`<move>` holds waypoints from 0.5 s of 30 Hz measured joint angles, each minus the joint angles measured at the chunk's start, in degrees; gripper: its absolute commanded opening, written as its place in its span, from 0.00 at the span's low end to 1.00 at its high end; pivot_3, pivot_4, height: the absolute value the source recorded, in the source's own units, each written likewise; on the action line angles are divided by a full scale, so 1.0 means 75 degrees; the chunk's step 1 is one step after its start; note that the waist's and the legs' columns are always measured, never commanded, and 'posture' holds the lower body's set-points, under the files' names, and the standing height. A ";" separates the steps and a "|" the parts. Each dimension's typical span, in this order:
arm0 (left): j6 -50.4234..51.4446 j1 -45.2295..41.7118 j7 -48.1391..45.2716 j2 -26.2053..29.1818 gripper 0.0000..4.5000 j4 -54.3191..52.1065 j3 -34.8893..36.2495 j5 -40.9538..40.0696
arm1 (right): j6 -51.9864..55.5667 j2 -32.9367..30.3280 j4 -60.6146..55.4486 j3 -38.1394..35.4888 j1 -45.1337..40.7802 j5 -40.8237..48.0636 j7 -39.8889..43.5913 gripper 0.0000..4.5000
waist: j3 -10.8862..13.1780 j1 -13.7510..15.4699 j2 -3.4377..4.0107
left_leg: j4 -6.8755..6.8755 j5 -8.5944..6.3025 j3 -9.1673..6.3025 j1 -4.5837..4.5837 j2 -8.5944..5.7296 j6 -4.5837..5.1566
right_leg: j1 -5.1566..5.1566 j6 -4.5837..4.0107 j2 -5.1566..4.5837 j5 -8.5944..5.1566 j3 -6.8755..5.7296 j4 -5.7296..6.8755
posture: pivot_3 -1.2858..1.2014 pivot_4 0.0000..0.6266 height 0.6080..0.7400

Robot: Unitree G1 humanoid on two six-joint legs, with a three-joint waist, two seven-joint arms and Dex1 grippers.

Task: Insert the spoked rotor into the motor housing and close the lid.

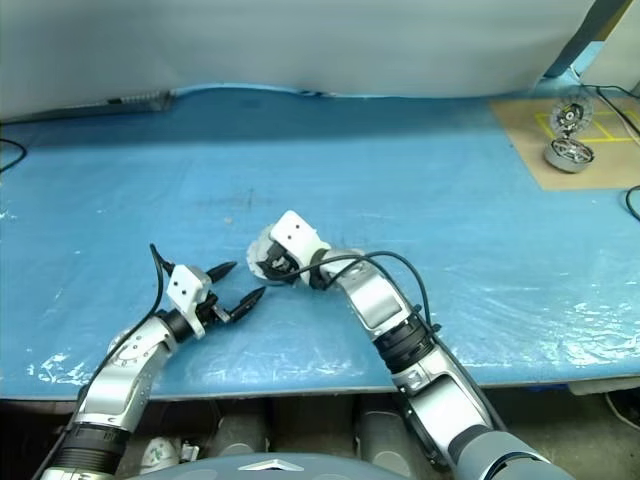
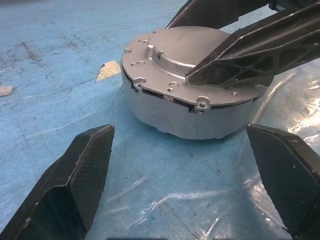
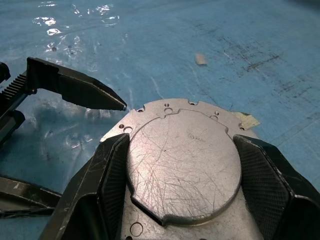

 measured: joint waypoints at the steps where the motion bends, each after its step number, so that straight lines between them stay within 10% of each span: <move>1: 0.0003 0.0007 0.0000 0.0000 1.00 -0.0001 0.0000 0.0000 | -0.0020 0.0017 0.0019 0.0005 0.0001 -0.0012 -0.0036 0.66 | 0.0000 0.0000 0.0000 | 0.0001 0.0000 0.0000 0.0000 0.0000 0.0000 | 0.0000 0.0000 0.0000 0.0000 0.0000 0.0001 | 0.52 0.24 1.00; 15: 0.0047 0.0010 -0.0010 0.0016 1.00 -0.0002 0.0001 0.0000 | 0.0041 -0.0028 0.0055 0.0158 -0.0053 -0.0265 0.0006 0.66 | -0.0001 -0.0001 0.0000 | 0.0003 0.0000 0.0000 0.0015 0.0000 0.0000 | 0.0018 0.0000 -0.0001 0.0000 0.0002 0.0004 | 0.52 0.24 1.00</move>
